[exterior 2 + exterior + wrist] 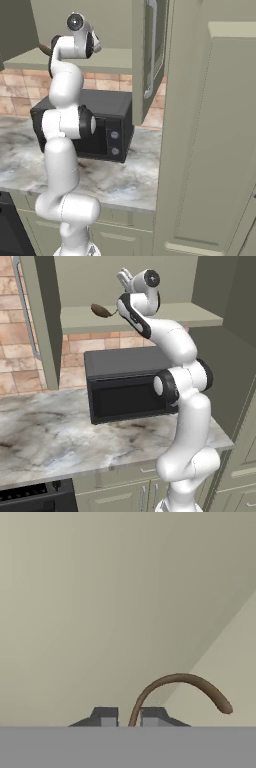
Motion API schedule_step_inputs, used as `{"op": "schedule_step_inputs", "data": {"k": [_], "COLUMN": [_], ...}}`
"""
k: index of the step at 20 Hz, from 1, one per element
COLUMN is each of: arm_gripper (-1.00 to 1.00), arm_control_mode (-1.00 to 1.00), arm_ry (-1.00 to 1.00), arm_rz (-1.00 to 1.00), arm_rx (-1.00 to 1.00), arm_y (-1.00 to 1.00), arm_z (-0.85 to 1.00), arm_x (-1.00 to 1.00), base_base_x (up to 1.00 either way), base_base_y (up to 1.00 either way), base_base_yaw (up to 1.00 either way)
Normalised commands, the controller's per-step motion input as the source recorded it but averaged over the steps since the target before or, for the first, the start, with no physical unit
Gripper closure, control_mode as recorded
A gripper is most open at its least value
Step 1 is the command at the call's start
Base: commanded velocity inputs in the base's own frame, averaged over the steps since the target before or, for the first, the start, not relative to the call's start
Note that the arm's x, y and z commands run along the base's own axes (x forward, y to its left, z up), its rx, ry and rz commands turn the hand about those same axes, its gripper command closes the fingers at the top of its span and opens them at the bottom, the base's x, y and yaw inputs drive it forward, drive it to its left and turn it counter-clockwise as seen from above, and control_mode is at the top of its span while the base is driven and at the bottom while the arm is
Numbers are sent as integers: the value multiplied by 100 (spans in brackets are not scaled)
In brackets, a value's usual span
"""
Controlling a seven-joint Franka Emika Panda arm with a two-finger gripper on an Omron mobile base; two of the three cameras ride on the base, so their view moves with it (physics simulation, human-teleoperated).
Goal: Open the cabinet and move the ladle to the pot. Then close the cabinet.
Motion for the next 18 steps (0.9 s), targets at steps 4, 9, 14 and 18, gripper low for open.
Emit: {"op": "schedule_step_inputs", "data": {"k": [4,9,14,18], "arm_gripper": [100,100,100,100], "arm_control_mode": [-100,-100,-100,-100], "arm_ry": [0,0,3,-6], "arm_rz": [-9,-10,-12,-11], "arm_rx": [0,0,7,24], "arm_y": [6,0,0,0], "arm_z": [0,0,-3,-54], "arm_x": [1,0,-18,-96], "base_base_x": [0,0,0,0], "base_base_y": [0,0,0,0], "base_base_yaw": [0,0,0,0]}}
